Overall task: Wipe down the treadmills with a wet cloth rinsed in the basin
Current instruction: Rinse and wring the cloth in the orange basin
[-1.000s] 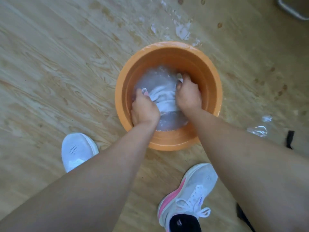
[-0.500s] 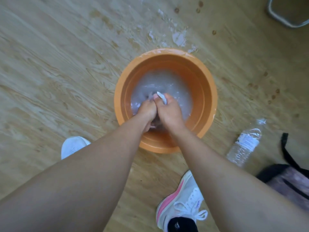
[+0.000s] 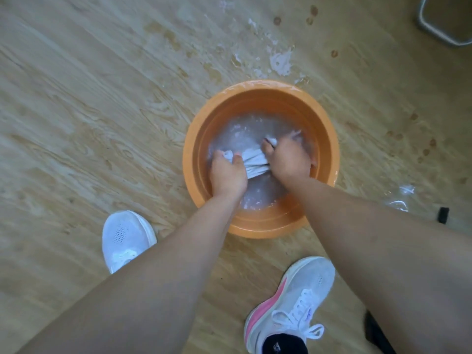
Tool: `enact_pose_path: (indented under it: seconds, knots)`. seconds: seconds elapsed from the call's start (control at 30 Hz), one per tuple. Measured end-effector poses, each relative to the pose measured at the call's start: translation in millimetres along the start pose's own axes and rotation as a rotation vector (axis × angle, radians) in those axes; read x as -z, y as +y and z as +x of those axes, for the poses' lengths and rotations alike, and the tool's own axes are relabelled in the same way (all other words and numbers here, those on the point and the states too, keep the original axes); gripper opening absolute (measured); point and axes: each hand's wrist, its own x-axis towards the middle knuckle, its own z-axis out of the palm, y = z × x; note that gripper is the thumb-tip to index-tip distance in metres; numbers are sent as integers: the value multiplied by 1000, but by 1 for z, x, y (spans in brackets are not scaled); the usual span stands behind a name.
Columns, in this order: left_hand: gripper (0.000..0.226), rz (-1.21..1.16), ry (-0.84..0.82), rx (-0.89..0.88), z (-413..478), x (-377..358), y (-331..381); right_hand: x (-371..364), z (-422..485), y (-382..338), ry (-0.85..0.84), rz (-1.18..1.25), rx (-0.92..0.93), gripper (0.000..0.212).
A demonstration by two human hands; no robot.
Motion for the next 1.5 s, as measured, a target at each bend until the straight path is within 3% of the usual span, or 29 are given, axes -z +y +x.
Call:
enact_pose_path:
  seconds: [0.07,0.17,0.2,0.33,0.47,0.6,0.7,0.8,0.87,0.93,1.0,1.1,1.2,1.33,1.5]
  knots:
    - [30,46,-3,-10,7,-9,-1,-4,-6,3,46,125,-20,38]
    - [22,18,-30,7,10,-20,-1,-17,-21,-10,65,443,-83,39]
    - [17,-41,-63,35,11,-25,-2,-20,-26,-17,28,550,-111,40]
    - [36,-93,-286,254,2,-24,12,-32,-30,-29,-32,746,-223,28]
    - [31,-74,-365,313,-8,-9,22,-22,-23,-18,-8,740,-210,19]
    - [39,-124,-165,197,-24,1,25,-12,-8,-27,-130,681,-80,13]
    - [46,-52,-40,78,-23,9,22,-7,10,-31,-150,345,82,24]
    - [34,87,74,32,-4,13,8,9,18,-23,-127,-94,251,39]
    - [47,131,68,-11,6,9,4,13,19,-15,-70,-193,282,40]
    - [43,161,81,-93,15,1,5,5,15,-12,14,-81,216,40]
    - [36,146,66,-93,19,-8,9,-7,3,-13,76,213,75,30]
    - [24,-117,-55,79,12,-20,16,-10,-22,-23,-27,652,-155,21]
    - [32,-321,-120,273,3,-19,17,-12,-38,-29,-108,608,-102,24]
    - [34,-8,-258,174,-10,-10,12,-6,-39,-34,-106,577,-90,29]
    - [44,60,-177,75,-49,4,26,4,-30,-32,-160,549,-225,43]
